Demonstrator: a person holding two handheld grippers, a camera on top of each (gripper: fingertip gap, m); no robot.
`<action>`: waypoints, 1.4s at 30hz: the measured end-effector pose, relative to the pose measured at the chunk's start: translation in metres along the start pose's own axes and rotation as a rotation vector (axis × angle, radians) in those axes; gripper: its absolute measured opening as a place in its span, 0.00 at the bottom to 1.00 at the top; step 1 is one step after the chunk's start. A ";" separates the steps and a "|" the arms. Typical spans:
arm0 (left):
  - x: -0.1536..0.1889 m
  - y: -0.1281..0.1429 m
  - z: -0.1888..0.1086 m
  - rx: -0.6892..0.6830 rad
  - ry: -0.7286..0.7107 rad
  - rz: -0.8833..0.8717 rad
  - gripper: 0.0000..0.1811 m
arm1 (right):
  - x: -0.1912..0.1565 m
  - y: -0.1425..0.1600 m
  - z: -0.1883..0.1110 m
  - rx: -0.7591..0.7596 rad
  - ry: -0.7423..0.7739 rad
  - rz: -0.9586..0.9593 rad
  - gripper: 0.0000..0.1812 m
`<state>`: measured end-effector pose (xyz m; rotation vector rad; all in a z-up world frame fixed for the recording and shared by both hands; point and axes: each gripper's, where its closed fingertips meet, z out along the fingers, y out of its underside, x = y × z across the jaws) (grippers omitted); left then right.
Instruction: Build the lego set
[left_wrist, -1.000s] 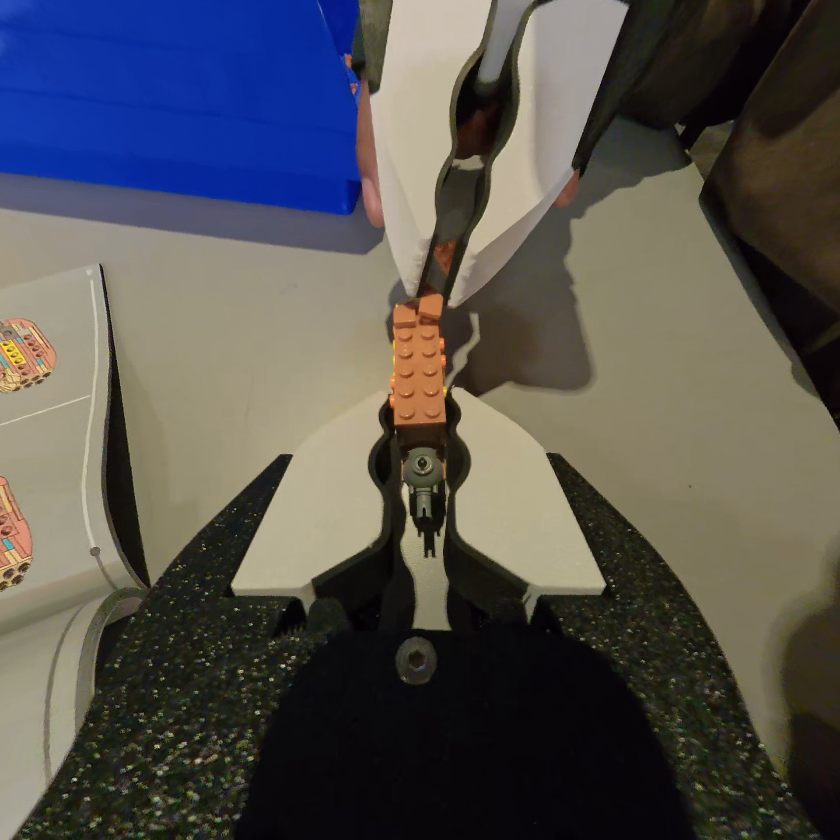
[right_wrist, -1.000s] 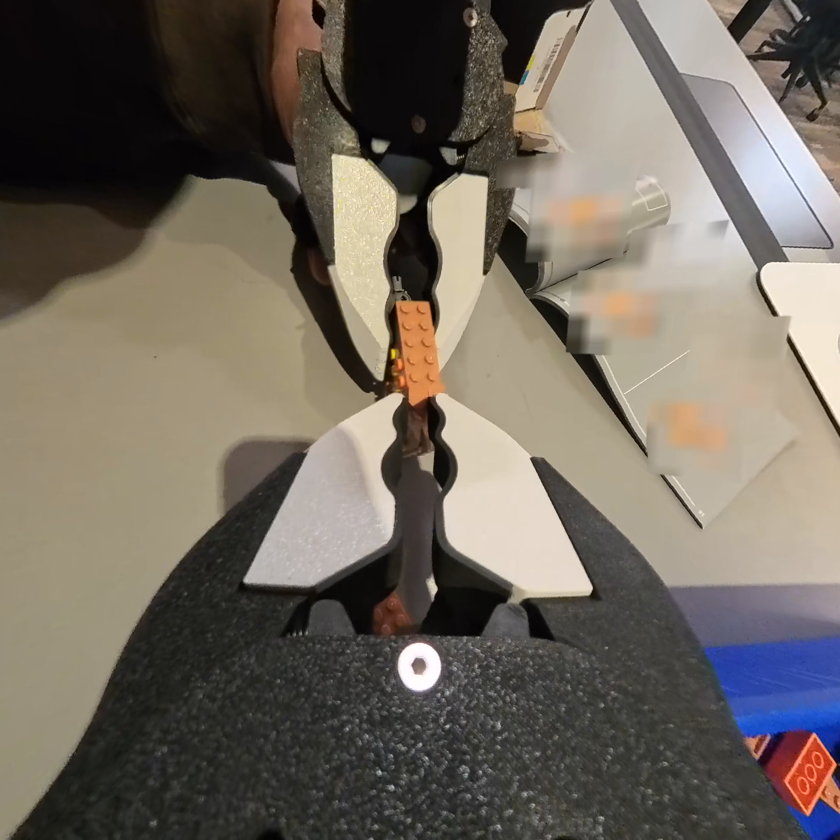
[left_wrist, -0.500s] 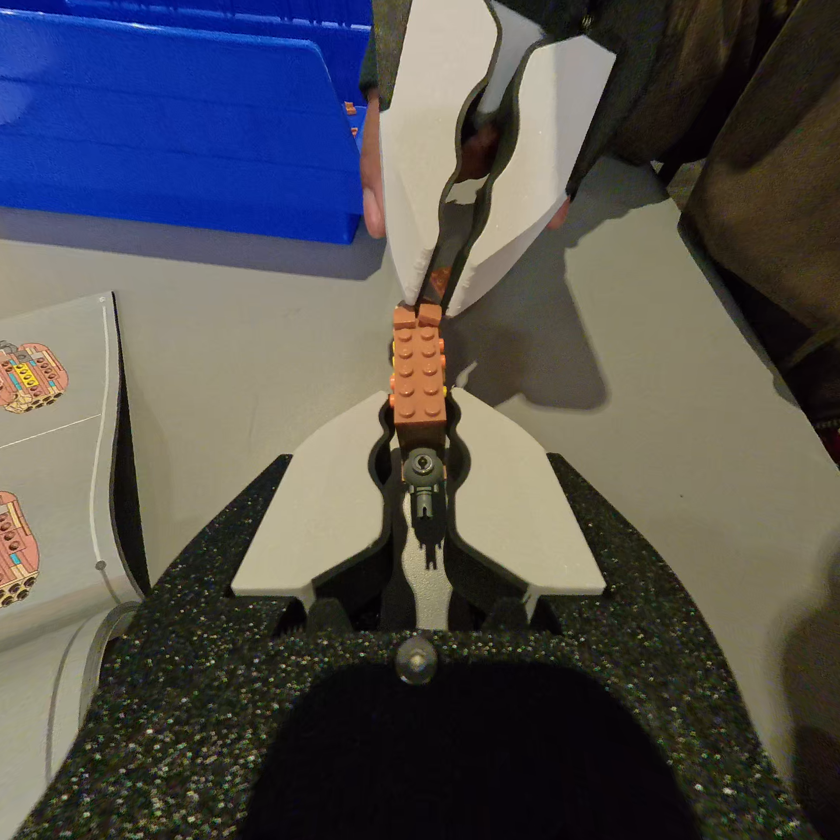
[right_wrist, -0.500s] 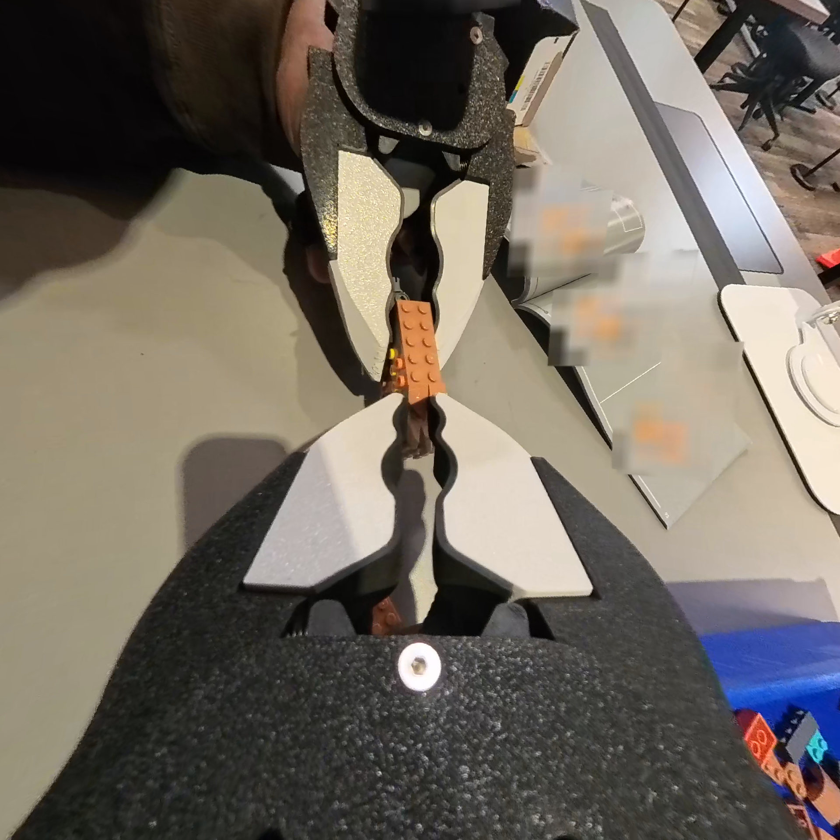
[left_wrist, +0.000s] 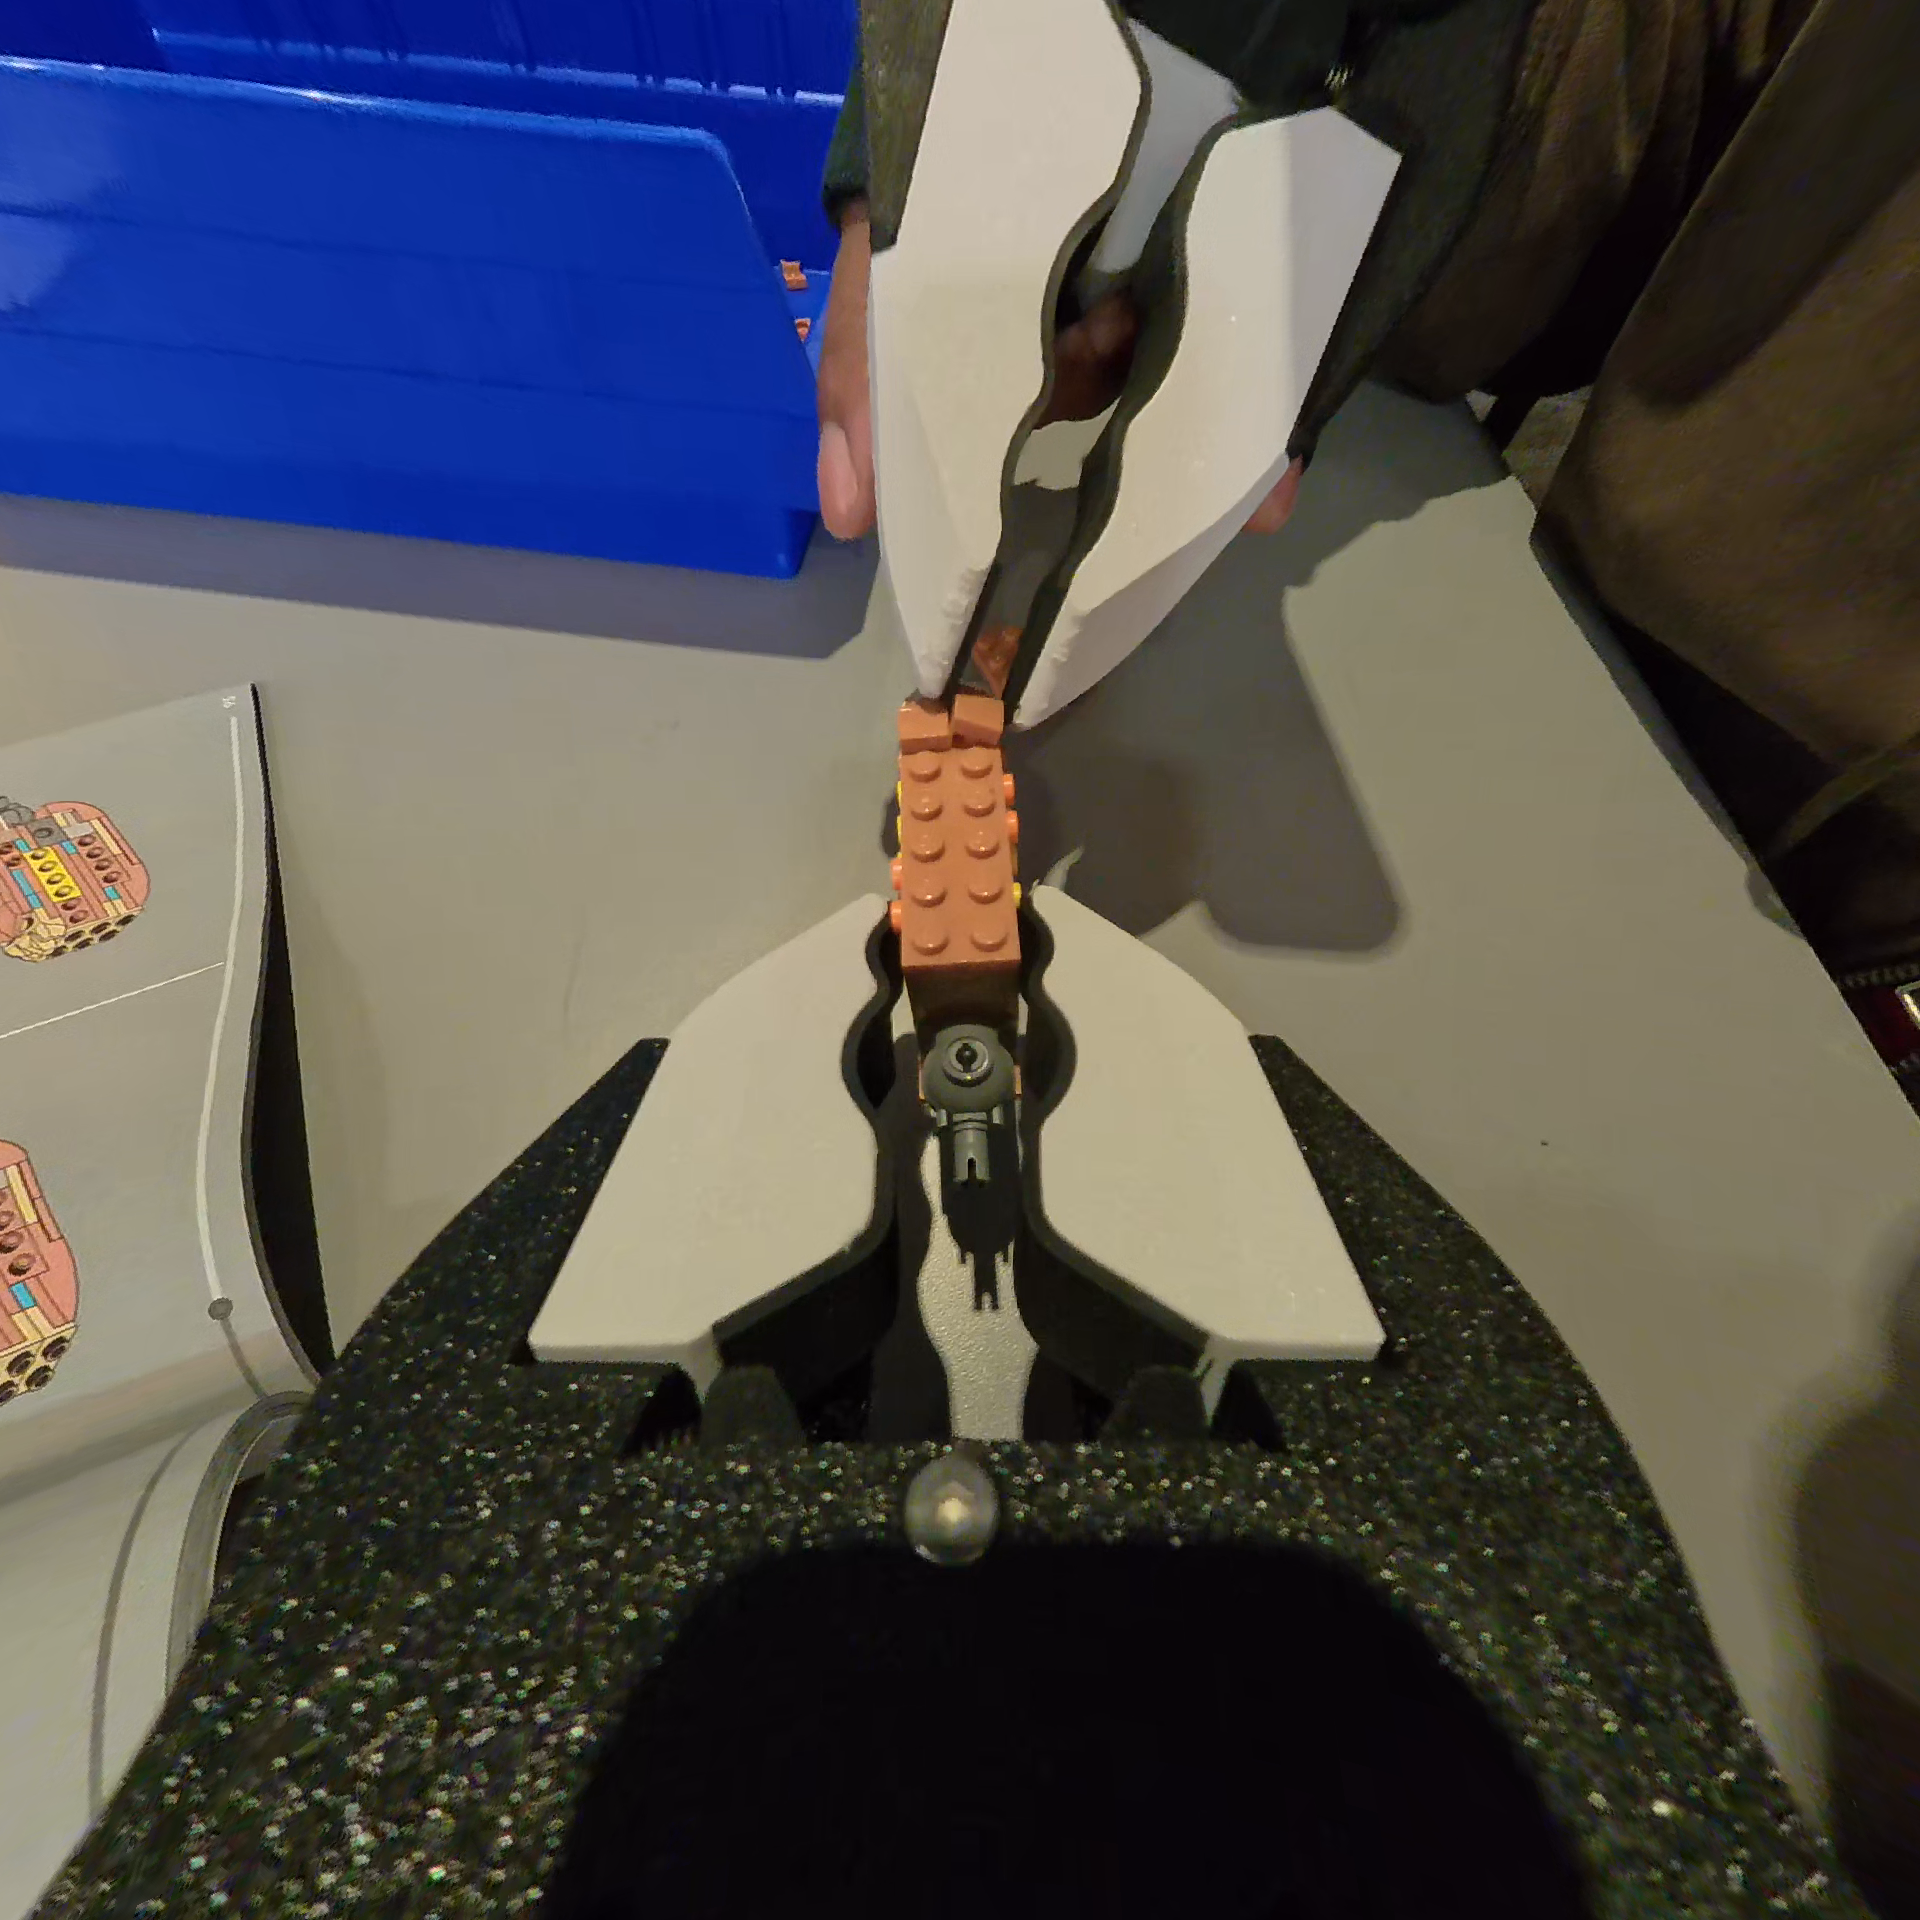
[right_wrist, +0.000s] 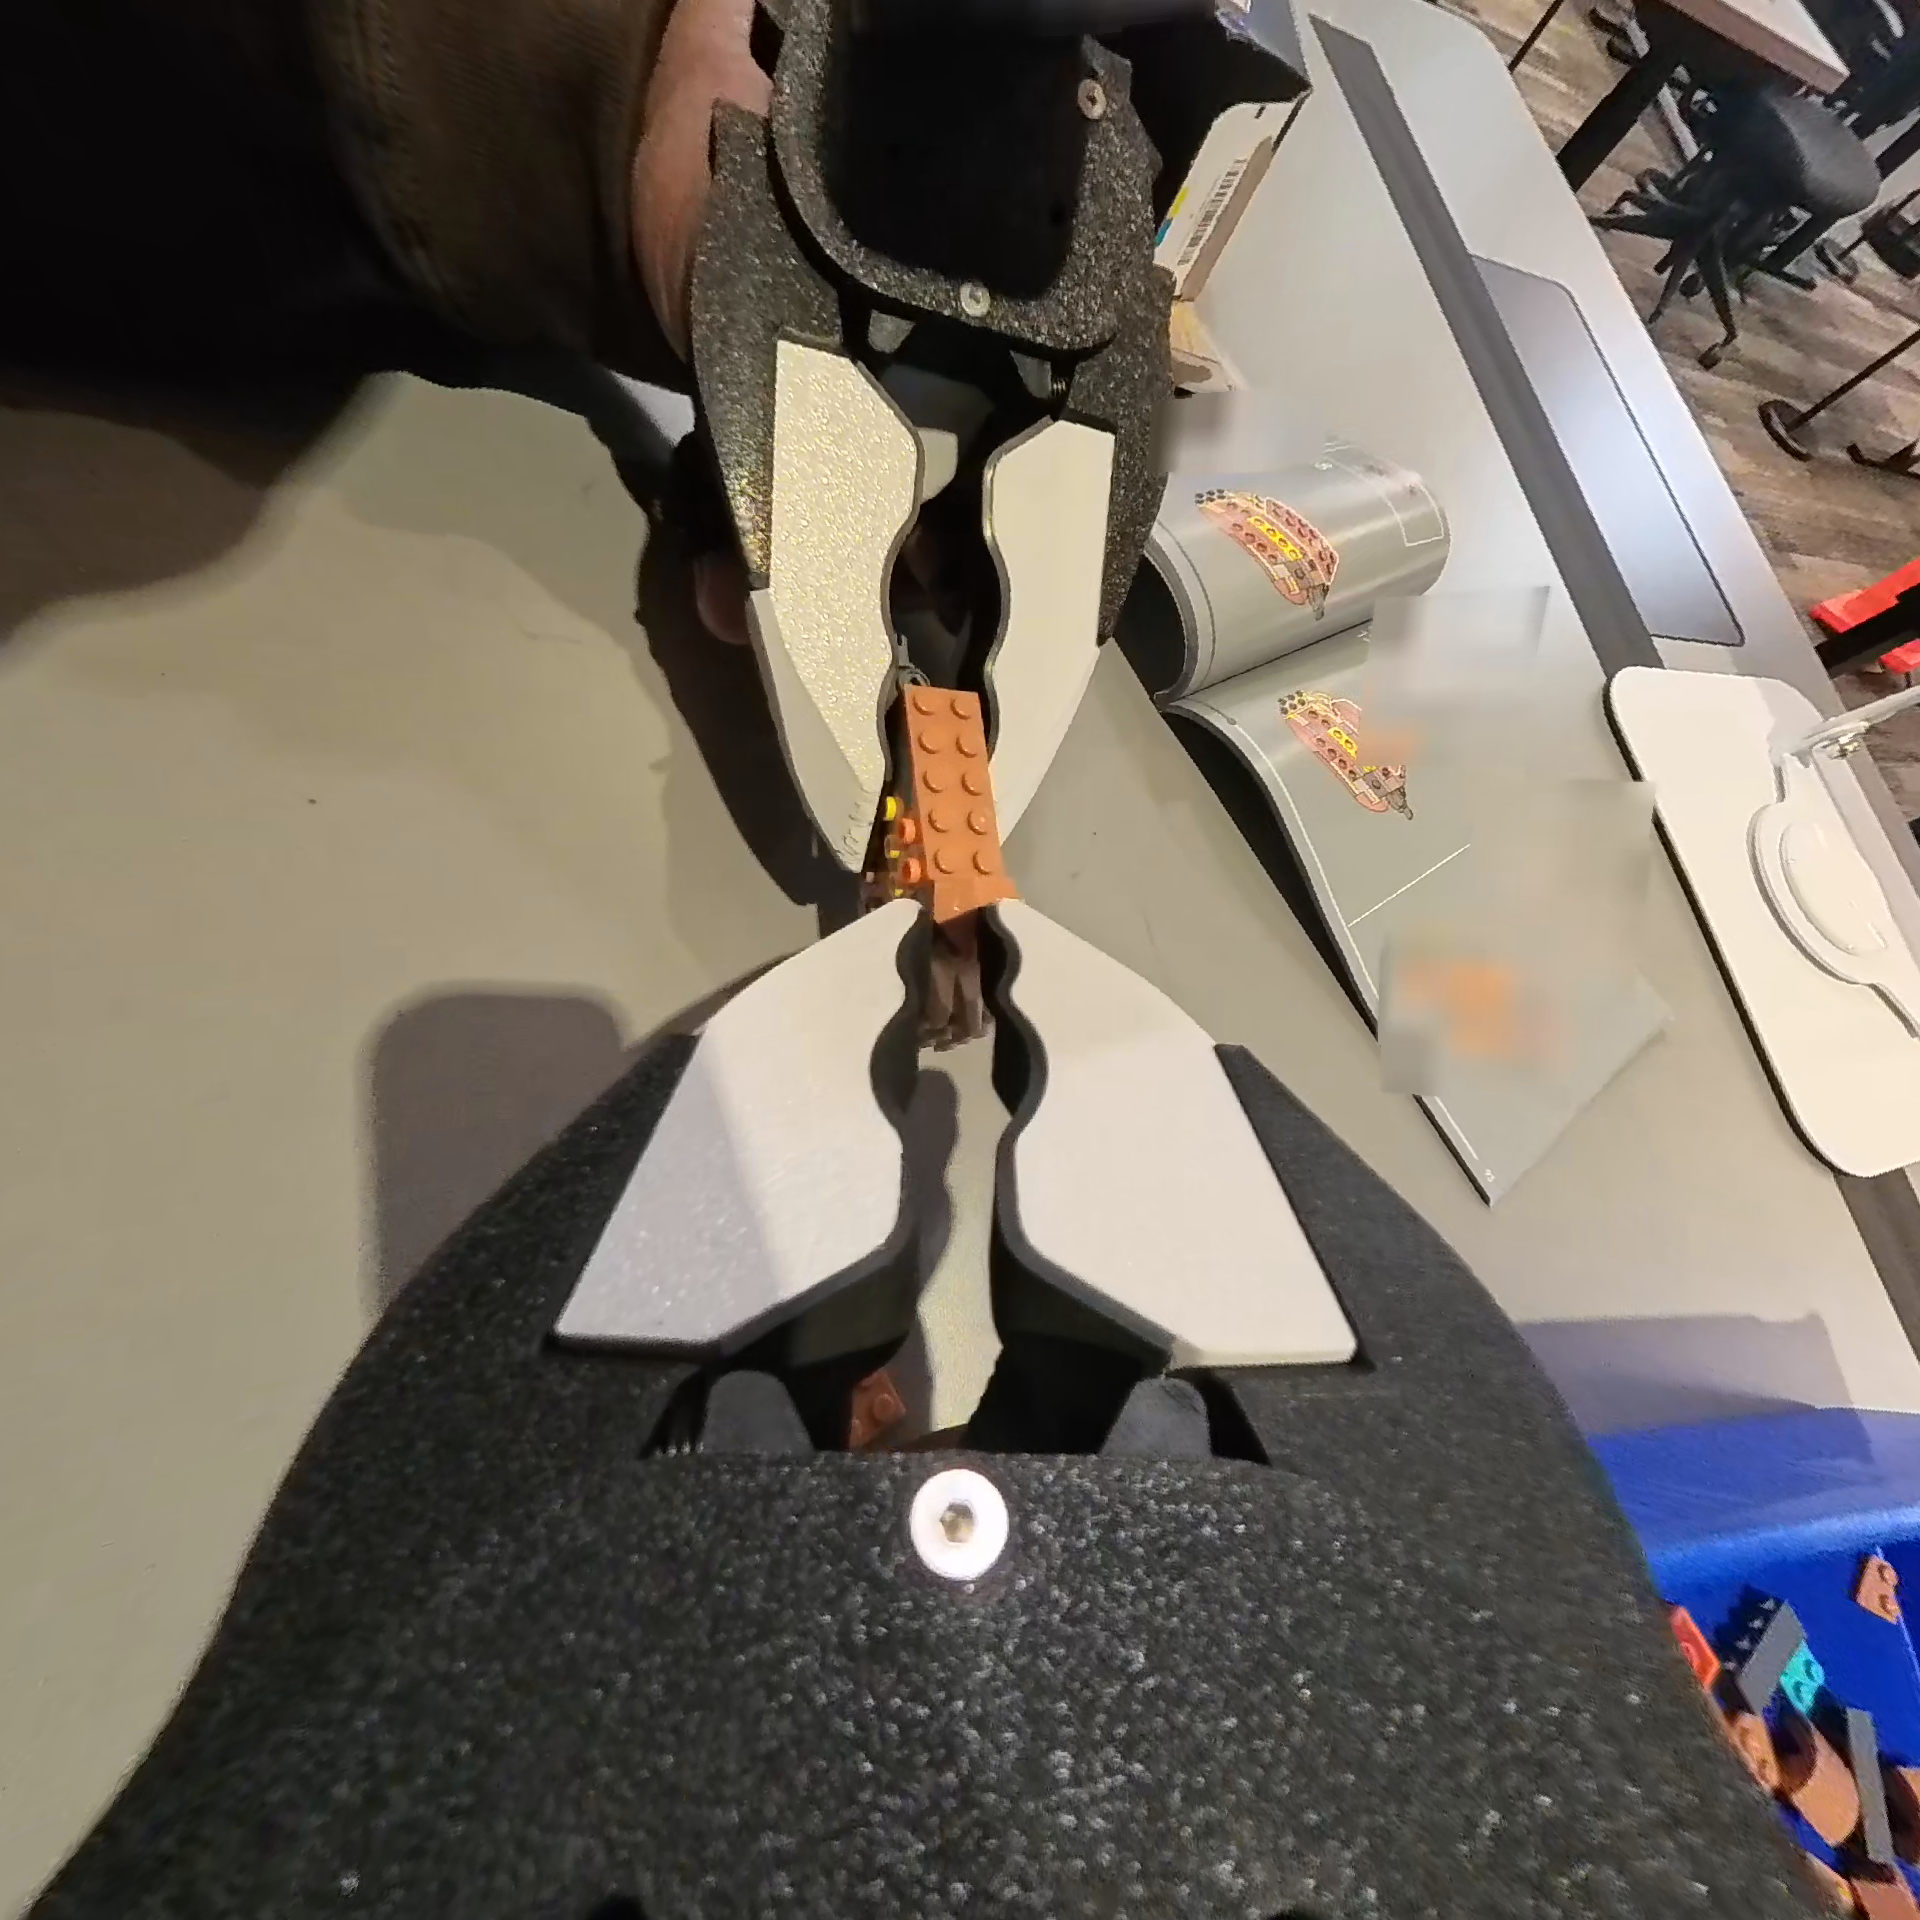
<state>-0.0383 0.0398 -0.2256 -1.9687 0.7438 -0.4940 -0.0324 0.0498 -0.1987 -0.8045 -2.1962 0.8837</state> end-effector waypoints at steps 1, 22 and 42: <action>0.000 0.000 0.000 0.001 0.001 0.000 0.11 | 0.000 0.000 0.000 0.000 -0.001 -0.002 0.05; 0.001 -0.004 -0.001 0.028 0.012 -0.011 0.11 | 0.000 -0.003 -0.002 0.012 0.009 -0.006 0.06; -0.010 -0.020 -0.013 0.138 -0.036 -0.060 0.11 | 0.017 -0.016 -0.012 0.052 0.409 -0.422 0.20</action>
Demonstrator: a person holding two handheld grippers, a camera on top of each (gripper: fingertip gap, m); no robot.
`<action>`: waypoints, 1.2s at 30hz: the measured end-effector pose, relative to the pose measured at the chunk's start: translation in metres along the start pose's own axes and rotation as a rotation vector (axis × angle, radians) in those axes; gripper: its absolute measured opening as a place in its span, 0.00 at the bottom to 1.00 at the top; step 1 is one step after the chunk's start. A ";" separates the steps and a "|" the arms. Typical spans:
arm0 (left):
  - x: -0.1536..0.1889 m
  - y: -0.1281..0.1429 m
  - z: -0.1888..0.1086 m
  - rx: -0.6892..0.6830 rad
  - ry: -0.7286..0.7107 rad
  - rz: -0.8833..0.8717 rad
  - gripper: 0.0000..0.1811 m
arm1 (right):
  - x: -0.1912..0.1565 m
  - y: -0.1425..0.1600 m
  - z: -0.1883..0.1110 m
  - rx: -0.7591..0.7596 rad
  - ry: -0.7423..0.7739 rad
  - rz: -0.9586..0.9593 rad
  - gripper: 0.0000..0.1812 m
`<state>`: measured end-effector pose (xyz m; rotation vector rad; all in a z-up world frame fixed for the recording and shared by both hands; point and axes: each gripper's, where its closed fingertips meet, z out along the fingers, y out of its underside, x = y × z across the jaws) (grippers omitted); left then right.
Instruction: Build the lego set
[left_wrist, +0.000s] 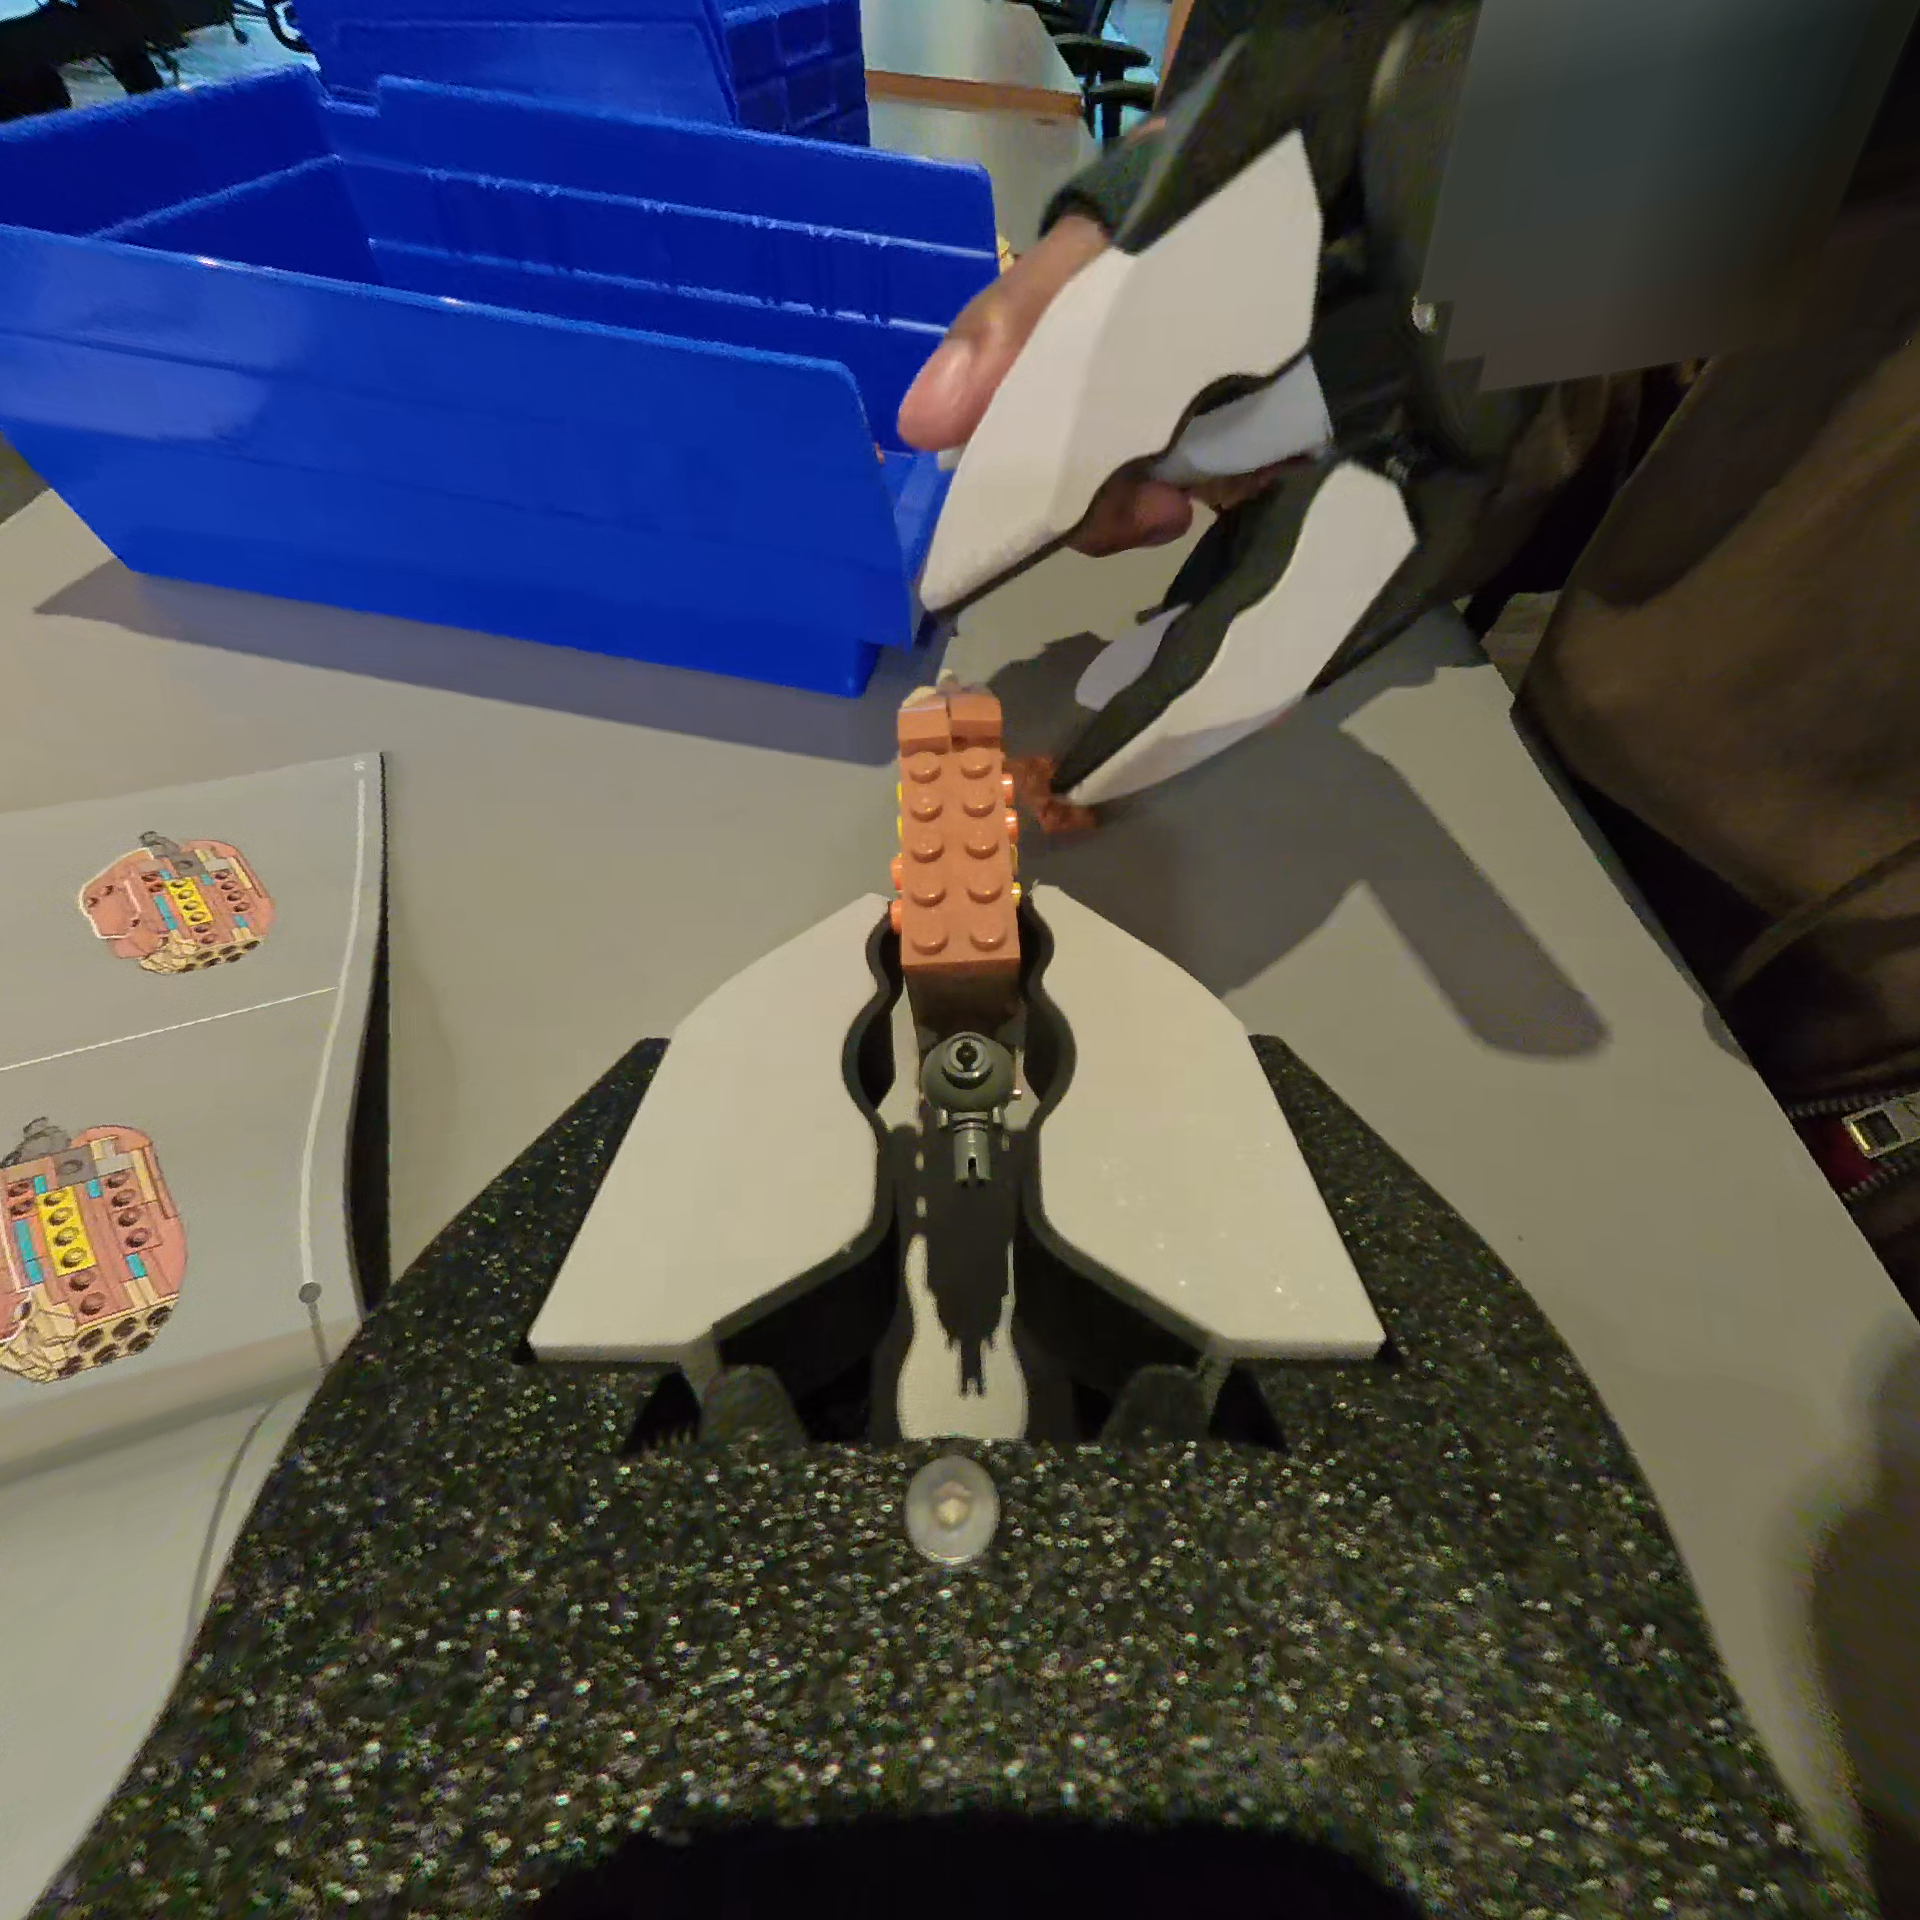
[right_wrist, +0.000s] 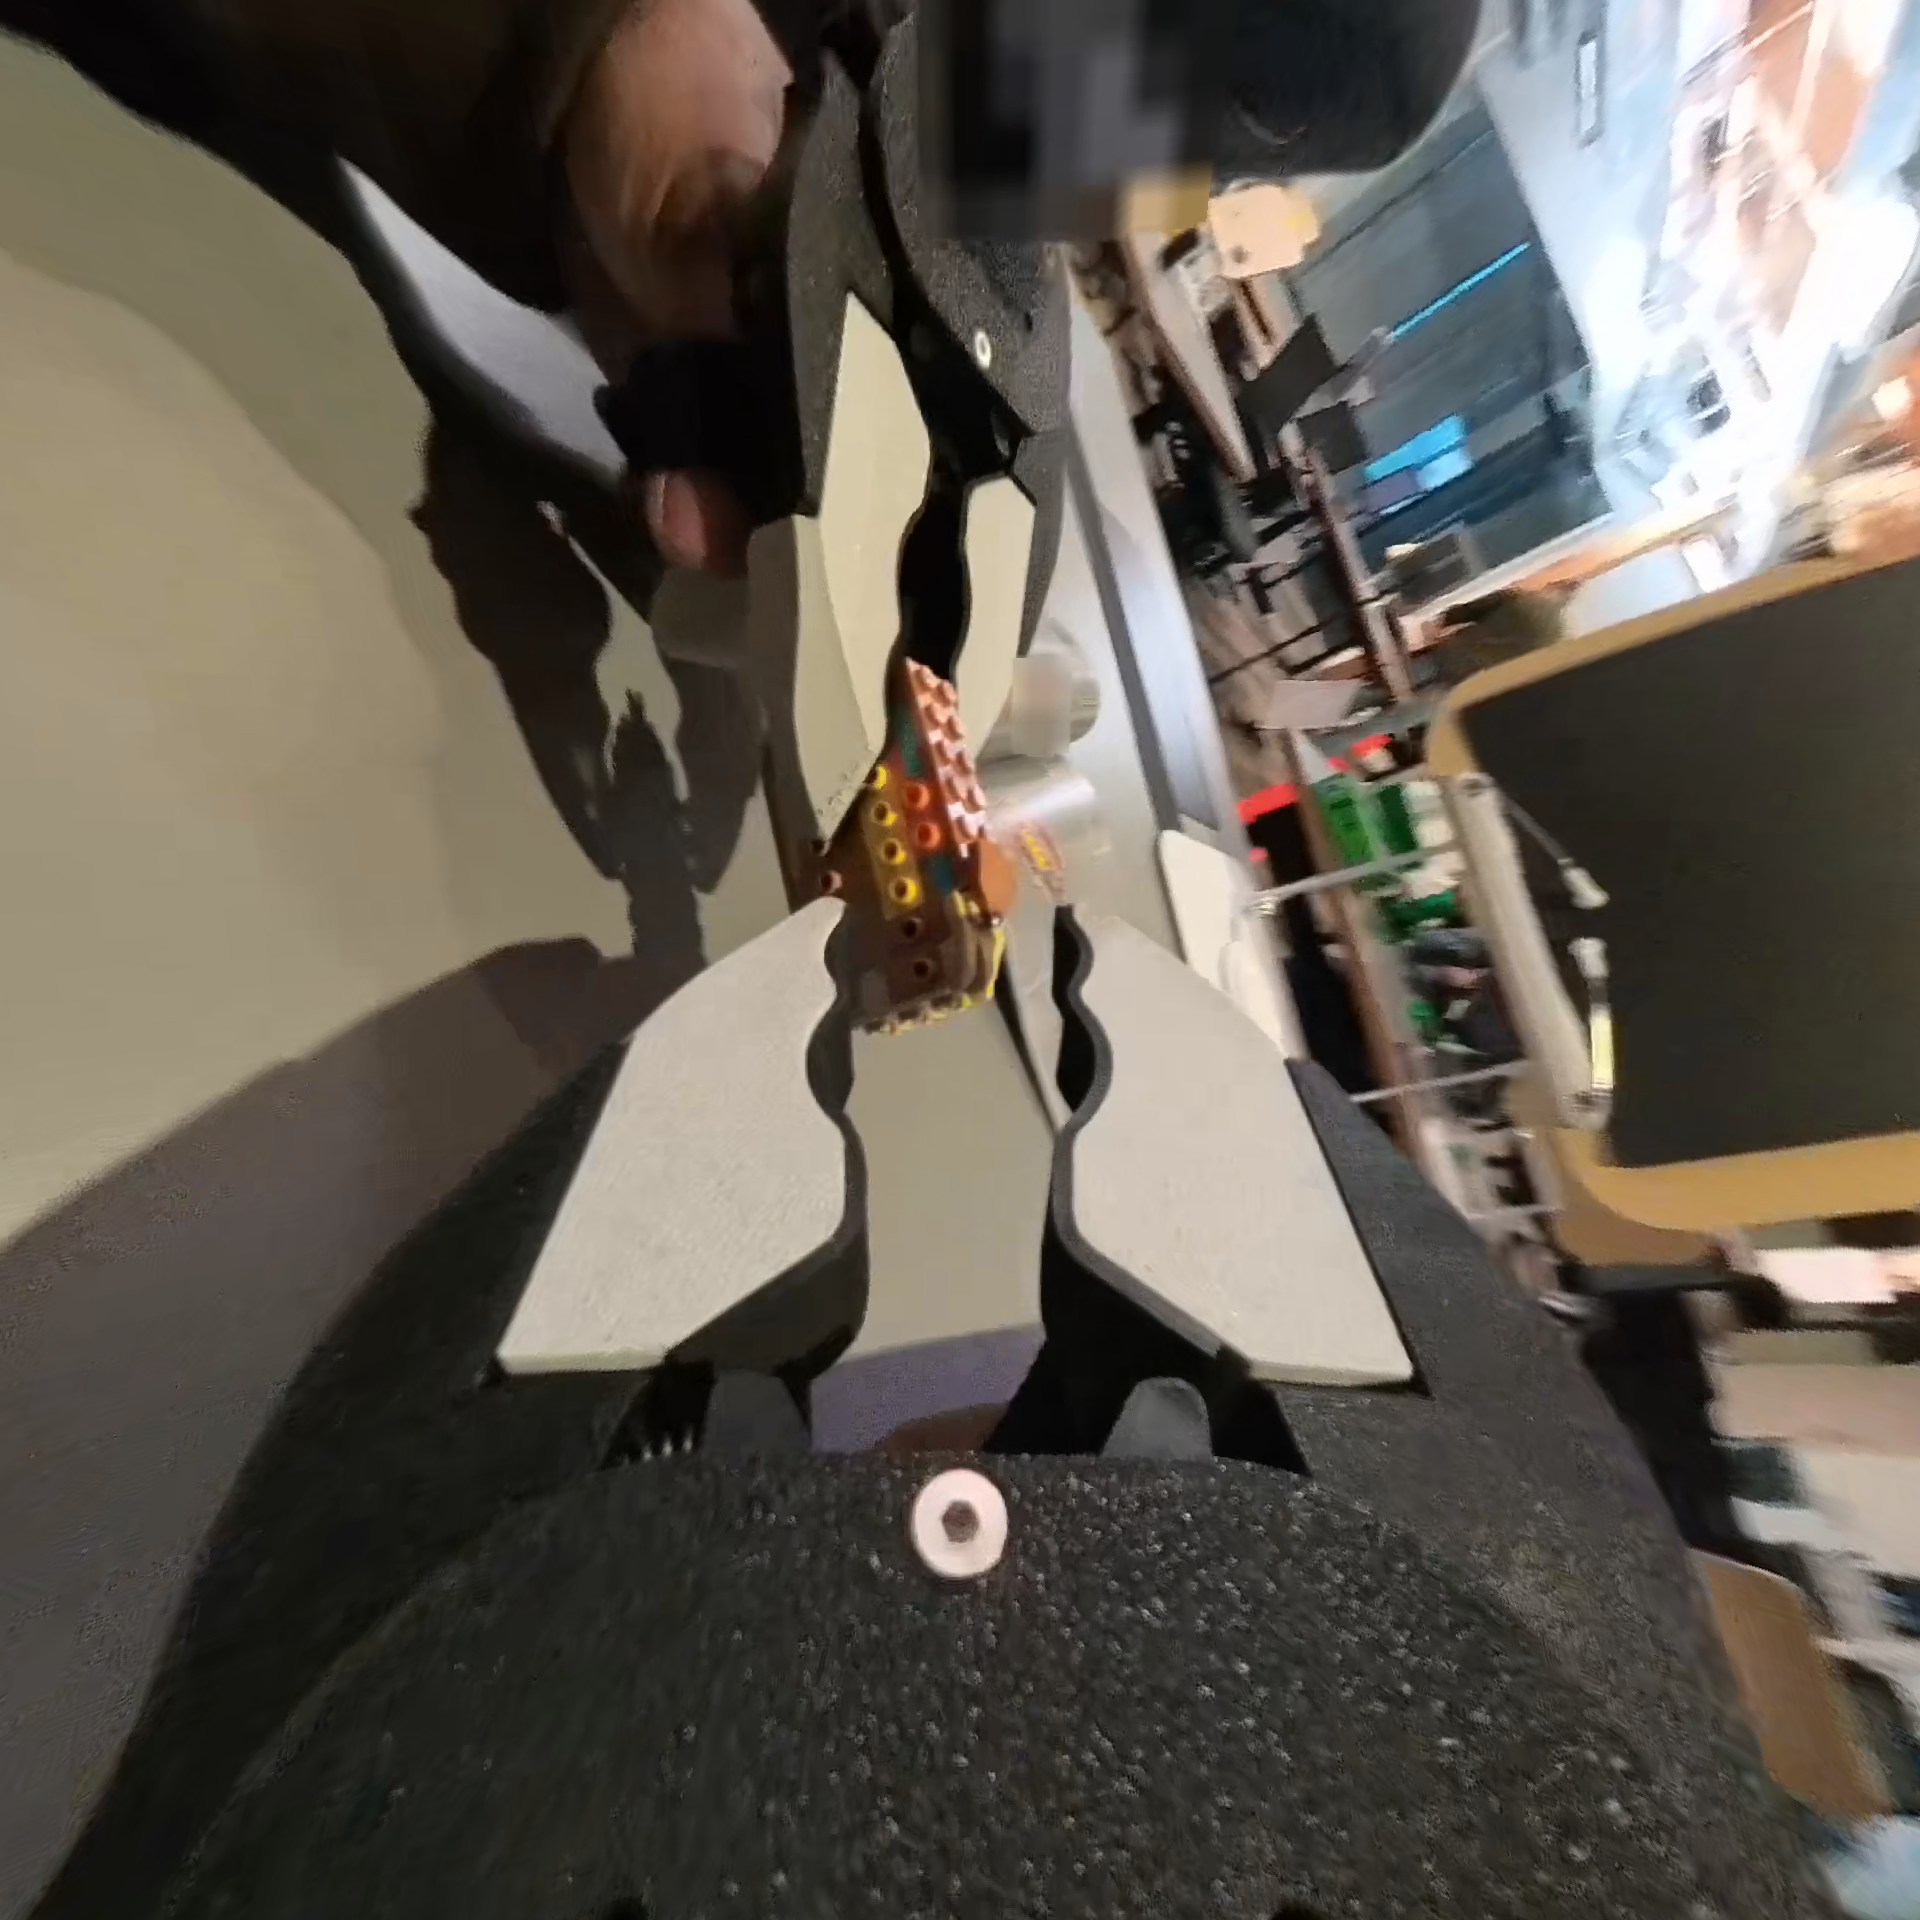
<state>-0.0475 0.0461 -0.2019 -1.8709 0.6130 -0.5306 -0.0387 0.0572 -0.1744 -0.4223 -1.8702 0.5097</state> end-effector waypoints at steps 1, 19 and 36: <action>0.000 -0.001 0.000 0.002 -0.002 -0.002 0.11 | 0.001 0.001 0.001 -0.012 0.039 -0.042 0.22; -0.004 -0.010 -0.002 0.027 -0.045 -0.001 0.11 | -0.002 0.005 0.011 -0.088 0.187 -0.343 0.33; 0.001 -0.013 0.000 0.029 -0.033 0.010 0.11 | 0.000 0.004 0.015 -0.095 0.219 -0.411 0.28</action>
